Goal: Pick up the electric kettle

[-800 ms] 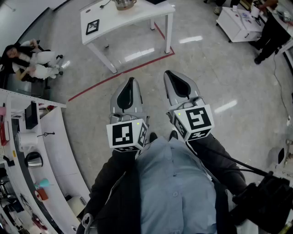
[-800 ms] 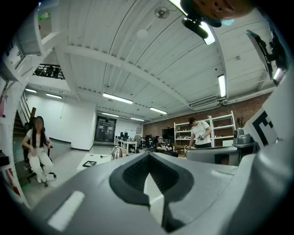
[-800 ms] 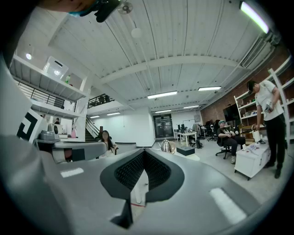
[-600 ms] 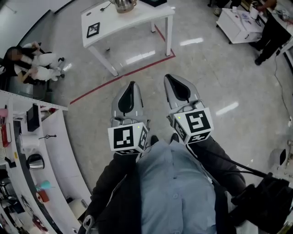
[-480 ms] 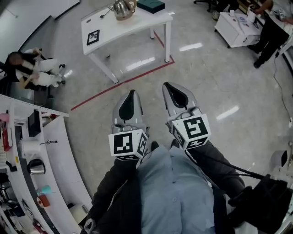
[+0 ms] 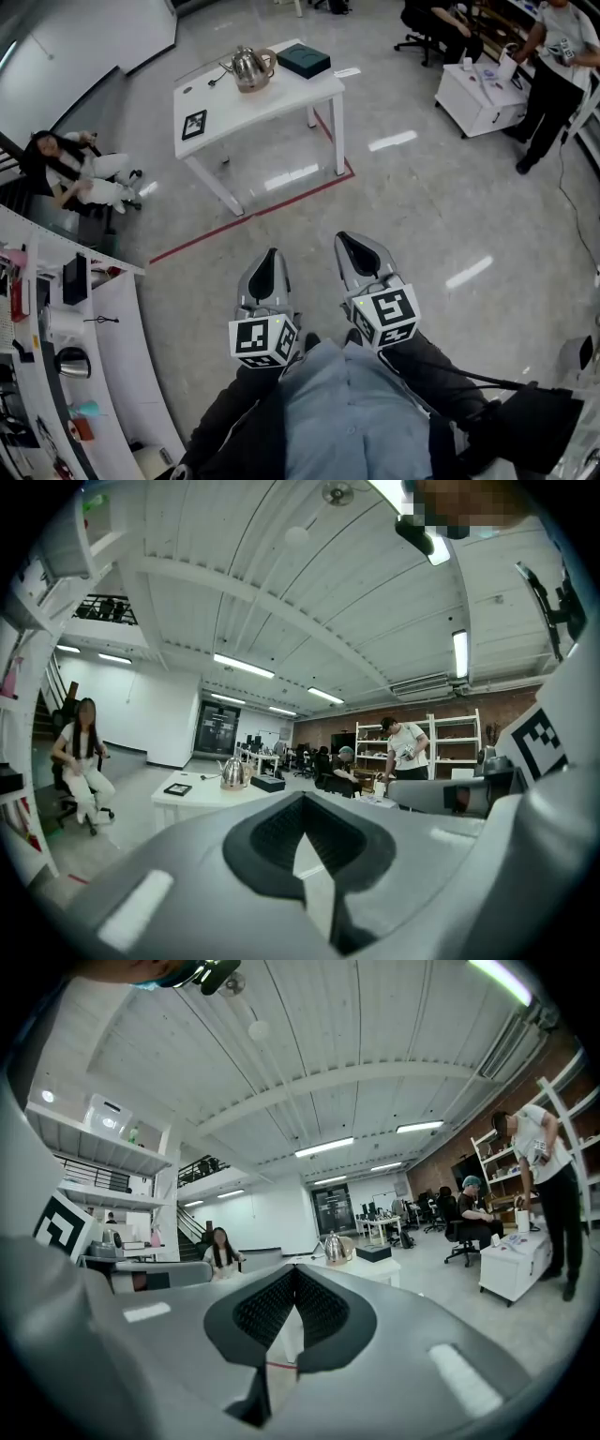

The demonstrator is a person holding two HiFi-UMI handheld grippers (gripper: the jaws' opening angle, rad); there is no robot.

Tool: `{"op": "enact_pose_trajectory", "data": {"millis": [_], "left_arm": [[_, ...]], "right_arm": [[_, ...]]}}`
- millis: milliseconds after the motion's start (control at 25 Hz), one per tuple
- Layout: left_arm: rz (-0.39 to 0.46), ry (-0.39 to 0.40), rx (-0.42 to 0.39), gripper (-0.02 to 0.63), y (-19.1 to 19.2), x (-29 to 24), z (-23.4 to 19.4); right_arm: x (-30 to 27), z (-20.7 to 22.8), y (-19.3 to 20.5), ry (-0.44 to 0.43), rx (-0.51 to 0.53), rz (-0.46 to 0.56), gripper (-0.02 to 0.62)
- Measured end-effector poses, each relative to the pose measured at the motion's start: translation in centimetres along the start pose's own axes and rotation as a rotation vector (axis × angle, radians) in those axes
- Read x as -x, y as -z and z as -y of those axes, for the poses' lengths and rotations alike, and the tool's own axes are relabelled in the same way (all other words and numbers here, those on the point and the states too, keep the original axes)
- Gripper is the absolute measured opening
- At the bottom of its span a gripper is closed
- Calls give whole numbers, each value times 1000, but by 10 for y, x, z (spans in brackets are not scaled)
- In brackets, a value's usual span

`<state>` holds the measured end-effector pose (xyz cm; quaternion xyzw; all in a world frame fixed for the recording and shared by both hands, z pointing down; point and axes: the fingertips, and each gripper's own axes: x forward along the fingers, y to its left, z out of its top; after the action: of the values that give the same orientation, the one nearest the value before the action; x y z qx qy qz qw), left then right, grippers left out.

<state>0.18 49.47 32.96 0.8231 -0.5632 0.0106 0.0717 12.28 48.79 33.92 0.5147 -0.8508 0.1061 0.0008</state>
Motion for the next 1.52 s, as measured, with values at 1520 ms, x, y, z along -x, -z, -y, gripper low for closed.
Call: {"op": "enact_pose_trajectory", "data": {"millis": [1520], "left_arm": [[79, 38, 79, 2, -35, -215, -156]], "right_arm": [[-267, 41, -28, -19, 101, -61, 25]]}}
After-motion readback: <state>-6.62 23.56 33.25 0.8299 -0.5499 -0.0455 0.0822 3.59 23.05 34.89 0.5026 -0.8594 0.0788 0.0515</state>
